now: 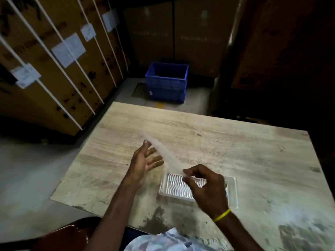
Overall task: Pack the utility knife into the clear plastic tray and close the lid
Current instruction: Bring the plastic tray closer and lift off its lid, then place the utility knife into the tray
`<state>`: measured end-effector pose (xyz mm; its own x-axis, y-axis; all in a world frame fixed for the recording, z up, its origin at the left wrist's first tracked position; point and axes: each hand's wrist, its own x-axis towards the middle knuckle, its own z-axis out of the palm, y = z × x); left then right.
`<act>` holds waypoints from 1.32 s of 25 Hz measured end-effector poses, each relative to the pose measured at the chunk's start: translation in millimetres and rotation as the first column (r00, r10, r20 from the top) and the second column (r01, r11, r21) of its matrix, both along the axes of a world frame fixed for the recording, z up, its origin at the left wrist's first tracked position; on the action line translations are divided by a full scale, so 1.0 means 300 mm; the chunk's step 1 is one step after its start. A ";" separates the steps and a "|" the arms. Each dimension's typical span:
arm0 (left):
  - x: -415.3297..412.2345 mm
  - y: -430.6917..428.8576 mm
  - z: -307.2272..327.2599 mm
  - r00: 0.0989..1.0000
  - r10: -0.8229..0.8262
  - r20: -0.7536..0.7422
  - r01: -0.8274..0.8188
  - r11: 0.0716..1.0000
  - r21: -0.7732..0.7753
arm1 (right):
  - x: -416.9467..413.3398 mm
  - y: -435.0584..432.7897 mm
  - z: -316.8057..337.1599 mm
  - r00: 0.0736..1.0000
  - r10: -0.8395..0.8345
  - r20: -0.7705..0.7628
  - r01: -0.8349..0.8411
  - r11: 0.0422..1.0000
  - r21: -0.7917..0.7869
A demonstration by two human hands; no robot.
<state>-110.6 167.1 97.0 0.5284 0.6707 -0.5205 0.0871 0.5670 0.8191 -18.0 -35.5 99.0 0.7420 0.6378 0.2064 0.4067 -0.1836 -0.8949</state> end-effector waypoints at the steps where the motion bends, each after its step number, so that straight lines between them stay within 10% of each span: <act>1: -0.011 -0.005 0.009 1.000 -0.022 0.008 0.022 1.000 -0.001 | -0.023 0.034 -0.024 0.994 0.033 0.106 -0.031 0.999 -0.022; 7: -0.122 -0.023 -0.051 0.994 0.081 -0.078 -0.075 0.994 0.075 | -0.102 0.192 -0.152 0.877 0.263 0.402 -0.228 0.964 -0.134; 14: -0.306 0.043 -0.214 0.959 0.191 -0.211 -0.150 0.969 0.195 | 0.061 0.048 -0.285 0.892 0.401 0.209 -0.279 0.853 -0.441; 23: -0.358 0.026 -0.389 0.851 0.126 -0.509 0.061 0.940 0.336 | 0.270 -0.148 -0.287 0.916 0.401 0.020 -0.159 0.408 -0.899; 33: -0.311 -0.034 -0.401 0.604 0.146 -0.784 0.487 0.711 0.508 | 0.238 -0.148 -0.182 0.931 0.338 0.138 -0.085 0.568 -0.819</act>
